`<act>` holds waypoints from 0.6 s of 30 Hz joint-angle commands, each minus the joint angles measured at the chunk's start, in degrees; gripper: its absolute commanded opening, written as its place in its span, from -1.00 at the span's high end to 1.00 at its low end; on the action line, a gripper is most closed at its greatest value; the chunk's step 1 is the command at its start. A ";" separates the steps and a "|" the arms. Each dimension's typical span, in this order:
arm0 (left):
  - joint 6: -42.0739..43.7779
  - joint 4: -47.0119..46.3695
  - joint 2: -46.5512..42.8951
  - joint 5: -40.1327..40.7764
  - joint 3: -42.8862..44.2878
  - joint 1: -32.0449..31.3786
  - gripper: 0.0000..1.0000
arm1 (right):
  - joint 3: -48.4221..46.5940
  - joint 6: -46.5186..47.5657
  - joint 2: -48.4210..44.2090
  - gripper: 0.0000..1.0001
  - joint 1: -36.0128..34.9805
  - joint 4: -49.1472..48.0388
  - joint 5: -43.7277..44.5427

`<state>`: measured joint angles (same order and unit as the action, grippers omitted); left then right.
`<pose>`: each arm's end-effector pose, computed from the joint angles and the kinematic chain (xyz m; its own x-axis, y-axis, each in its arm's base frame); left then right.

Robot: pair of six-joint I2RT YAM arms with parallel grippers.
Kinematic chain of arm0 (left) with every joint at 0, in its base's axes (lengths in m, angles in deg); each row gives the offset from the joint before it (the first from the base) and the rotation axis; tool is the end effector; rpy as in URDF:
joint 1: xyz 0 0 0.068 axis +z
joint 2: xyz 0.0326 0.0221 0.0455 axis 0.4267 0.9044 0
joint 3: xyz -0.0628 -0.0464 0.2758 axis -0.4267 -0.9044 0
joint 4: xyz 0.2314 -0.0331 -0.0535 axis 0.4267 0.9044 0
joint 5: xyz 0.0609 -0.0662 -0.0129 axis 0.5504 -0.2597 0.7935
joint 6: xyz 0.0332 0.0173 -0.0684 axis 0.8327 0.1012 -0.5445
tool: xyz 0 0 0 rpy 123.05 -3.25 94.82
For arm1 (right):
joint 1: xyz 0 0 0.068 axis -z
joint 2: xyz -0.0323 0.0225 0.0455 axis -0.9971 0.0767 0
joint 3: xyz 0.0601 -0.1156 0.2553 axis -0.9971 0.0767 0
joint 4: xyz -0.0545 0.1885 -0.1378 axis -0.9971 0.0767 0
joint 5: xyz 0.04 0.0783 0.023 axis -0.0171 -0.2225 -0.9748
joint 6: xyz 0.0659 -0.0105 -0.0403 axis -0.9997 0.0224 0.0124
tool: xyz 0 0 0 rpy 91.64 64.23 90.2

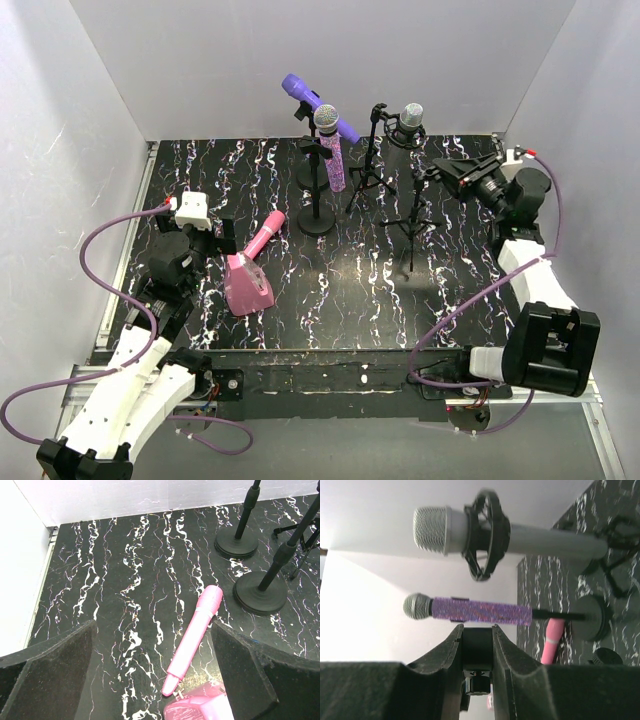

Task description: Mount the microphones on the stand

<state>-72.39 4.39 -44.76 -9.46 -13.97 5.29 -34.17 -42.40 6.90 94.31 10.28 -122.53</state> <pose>0.1514 -0.0341 0.3252 -0.1781 0.1103 -0.9778 0.0636 0.9929 0.1004 0.2975 -0.0062 0.3511 -0.4363 0.8780 -0.1966 -0.1404 0.1494 0.9788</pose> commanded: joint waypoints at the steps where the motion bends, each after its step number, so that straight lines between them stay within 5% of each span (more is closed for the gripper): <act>1: 0.42 -0.71 -0.69 -0.21 -0.59 0.28 -0.96 | 0.15 -1.14 -3.42 0.68 -4.13 -3.17 -5.84; 18: 0.51 -0.71 -0.52 -0.03 -0.68 0.28 -0.97 | 4.19 3.34 -3.51 0.67 -15.30 -0.19 -8.22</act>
<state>-72.37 4.39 -44.76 -9.46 -13.97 5.29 -30.50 -40.15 5.00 79.40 12.37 -130.53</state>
